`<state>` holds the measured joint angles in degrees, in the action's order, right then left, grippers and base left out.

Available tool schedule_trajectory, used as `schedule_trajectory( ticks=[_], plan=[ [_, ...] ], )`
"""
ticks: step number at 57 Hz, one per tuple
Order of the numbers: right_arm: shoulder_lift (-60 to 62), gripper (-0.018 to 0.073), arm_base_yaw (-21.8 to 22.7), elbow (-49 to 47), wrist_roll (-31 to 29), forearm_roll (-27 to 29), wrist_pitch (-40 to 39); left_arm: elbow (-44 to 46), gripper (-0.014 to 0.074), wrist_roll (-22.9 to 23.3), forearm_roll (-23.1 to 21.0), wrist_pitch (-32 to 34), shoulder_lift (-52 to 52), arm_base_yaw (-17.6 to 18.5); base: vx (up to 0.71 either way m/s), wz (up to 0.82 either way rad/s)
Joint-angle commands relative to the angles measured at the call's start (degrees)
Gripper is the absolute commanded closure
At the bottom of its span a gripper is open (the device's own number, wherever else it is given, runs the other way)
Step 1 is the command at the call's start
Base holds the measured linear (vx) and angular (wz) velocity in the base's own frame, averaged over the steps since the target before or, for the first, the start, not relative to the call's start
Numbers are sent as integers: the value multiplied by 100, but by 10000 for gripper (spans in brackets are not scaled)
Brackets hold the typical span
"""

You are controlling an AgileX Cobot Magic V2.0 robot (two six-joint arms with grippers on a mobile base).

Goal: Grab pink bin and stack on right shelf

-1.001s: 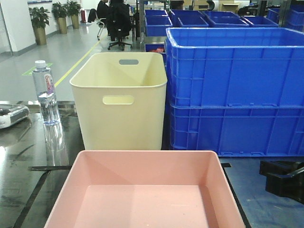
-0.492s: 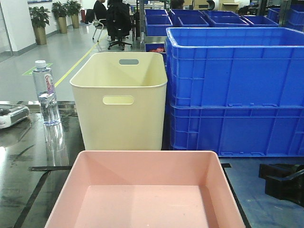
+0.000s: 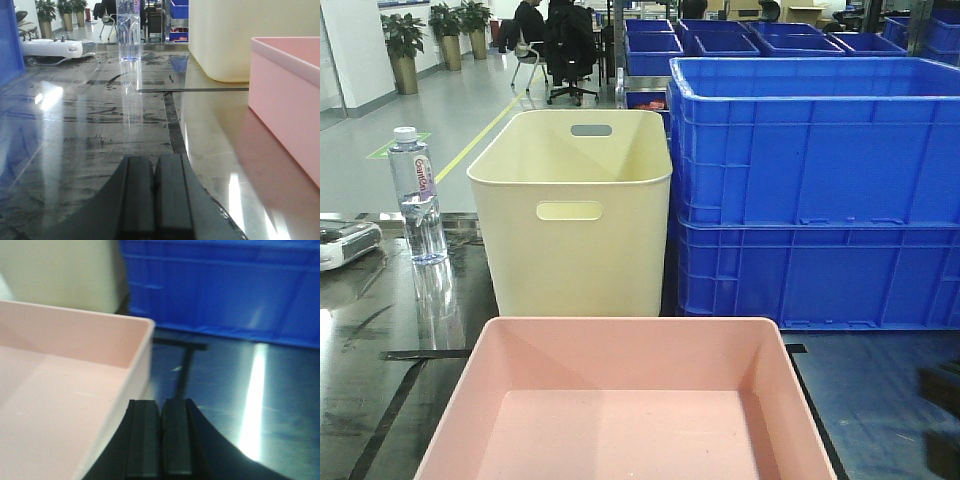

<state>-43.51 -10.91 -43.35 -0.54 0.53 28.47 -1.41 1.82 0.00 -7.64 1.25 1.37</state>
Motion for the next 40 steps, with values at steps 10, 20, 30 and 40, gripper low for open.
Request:
schedule_trajectory(
  ticks=[10,20,30,40],
  plan=[
    [2316,571,1162,2286,-56,-344,-2243,-56,604,60,0,455,114,-21,0,0],
    [3888,571,1365,4053,-56,-357,-2592,-56,604,60,0,455,114,-21,0,0],
    [4406,571,1311,4469,-68,-592,-1884,-56,604,60,0,460,119,-21,0,0],
    [4501,571,1311,4518,-52,-619,-1995,-56,604,60,0,459,124,-21,0,0]
  ],
)
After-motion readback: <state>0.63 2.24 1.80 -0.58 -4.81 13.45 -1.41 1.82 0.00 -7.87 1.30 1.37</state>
